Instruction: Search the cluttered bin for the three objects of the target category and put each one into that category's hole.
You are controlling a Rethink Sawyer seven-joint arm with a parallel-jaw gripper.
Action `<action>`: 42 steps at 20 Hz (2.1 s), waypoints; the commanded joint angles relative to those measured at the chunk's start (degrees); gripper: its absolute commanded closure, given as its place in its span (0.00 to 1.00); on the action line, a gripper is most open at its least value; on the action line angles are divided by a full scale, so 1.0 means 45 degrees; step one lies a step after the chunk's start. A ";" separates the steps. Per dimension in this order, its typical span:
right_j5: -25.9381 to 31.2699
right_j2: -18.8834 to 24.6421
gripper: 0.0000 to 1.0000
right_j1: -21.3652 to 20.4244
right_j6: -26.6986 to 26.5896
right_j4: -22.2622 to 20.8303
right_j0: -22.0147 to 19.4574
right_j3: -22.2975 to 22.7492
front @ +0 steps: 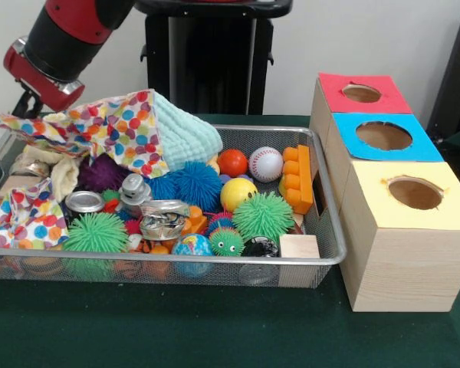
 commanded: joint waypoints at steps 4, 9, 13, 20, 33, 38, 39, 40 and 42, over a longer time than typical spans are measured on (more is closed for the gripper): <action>-0.0294 0.2334 1.00 -0.0098 -0.1684 -0.0832 -0.0565 -0.1098; -0.0207 0.3063 0.00 -0.0270 -0.1367 -0.0587 -0.1017 -0.0647; 0.0267 0.3487 0.00 -0.0437 -0.1504 -0.0285 -0.1223 -0.0530; 0.0082 0.4681 0.00 -0.1748 -0.0601 0.0658 -0.1928 0.0989; 0.1358 0.4521 0.00 -0.2952 0.0719 0.2412 -0.1039 0.2084; 0.1361 0.4310 0.00 -0.2746 0.0994 0.2641 -0.0830 0.2249; 0.1592 0.4310 0.00 -0.2641 0.1020 0.2774 -0.0838 0.2343; 0.1873 0.4226 0.00 -0.2514 0.1073 0.2877 -0.0771 0.2411; 0.2128 0.4192 0.00 -0.2348 0.1276 0.3179 -0.0709 0.2732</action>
